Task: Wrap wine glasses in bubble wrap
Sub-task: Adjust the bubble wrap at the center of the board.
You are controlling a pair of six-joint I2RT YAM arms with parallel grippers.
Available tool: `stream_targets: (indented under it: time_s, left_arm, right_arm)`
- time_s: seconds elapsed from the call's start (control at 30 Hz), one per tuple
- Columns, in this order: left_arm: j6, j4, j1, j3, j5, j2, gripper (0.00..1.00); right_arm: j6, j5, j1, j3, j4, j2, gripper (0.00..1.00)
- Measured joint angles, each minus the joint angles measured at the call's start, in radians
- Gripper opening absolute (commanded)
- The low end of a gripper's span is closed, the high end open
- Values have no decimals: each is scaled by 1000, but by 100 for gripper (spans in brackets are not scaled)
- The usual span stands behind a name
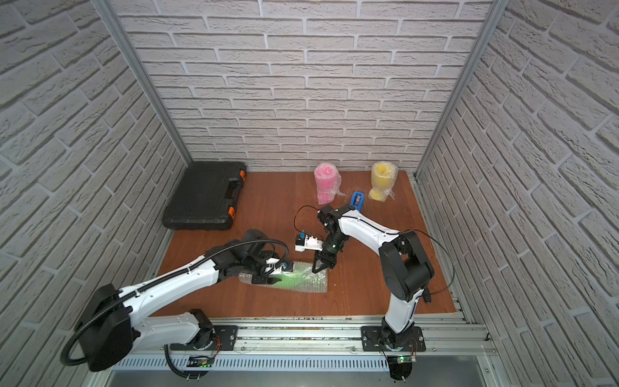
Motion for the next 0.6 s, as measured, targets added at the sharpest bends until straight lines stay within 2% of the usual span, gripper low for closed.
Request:
stream_targets:
  time_s: [0.2, 0.43, 0.6]
  left_arm:
    - [11, 13, -18, 0, -34, -5, 25]
    - [15, 11, -36, 0, -60, -5, 15]
    - [15, 13, -38, 6, -69, 14, 13]
  right_arm:
    - [-2, -14, -8, 7, -20, 5, 3]
    - [-2, -23, -11, 7, -26, 18, 3]
    - [12, -25, -16, 7, -27, 16, 24]
